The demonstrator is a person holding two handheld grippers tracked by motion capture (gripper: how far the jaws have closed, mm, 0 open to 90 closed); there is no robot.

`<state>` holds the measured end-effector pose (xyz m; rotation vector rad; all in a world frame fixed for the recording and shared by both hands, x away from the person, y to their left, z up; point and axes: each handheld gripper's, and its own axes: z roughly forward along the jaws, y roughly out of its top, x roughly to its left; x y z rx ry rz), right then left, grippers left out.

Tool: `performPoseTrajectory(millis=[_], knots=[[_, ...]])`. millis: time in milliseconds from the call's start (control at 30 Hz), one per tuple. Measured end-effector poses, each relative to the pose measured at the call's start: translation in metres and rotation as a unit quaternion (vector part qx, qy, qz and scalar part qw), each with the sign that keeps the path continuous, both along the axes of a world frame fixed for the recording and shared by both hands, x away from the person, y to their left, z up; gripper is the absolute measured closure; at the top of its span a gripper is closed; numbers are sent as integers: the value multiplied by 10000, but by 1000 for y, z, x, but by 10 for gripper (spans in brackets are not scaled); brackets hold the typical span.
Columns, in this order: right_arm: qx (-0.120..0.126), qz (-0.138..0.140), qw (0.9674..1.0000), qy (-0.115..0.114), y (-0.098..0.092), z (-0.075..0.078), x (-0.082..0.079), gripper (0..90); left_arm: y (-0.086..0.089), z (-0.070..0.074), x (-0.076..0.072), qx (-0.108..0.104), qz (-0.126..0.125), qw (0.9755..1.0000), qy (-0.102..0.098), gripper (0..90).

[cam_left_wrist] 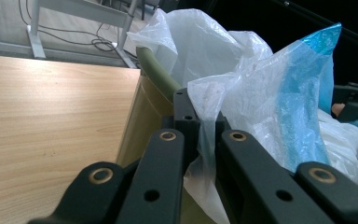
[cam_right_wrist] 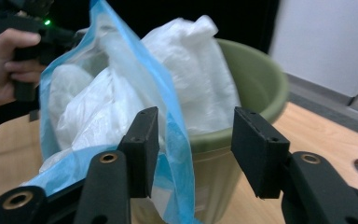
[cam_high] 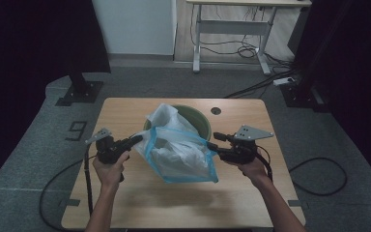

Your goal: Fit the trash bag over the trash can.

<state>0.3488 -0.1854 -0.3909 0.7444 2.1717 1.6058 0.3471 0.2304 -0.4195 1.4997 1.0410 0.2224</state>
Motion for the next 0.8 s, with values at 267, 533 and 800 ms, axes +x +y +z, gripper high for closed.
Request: performPoseTrajectory(millis=[267,533,800], knots=[[-5,44,9999,155,4,-14,0,506,-1,0,0,1,-9,10000,16,890],[52,63,9996,280,5,-21,0,721,-1,0,1,-12,-28,10000,22,890],[-106,-93,9999,63,4,-10,-5,888,-4,3,2,-18,-83,10000,30,889]])
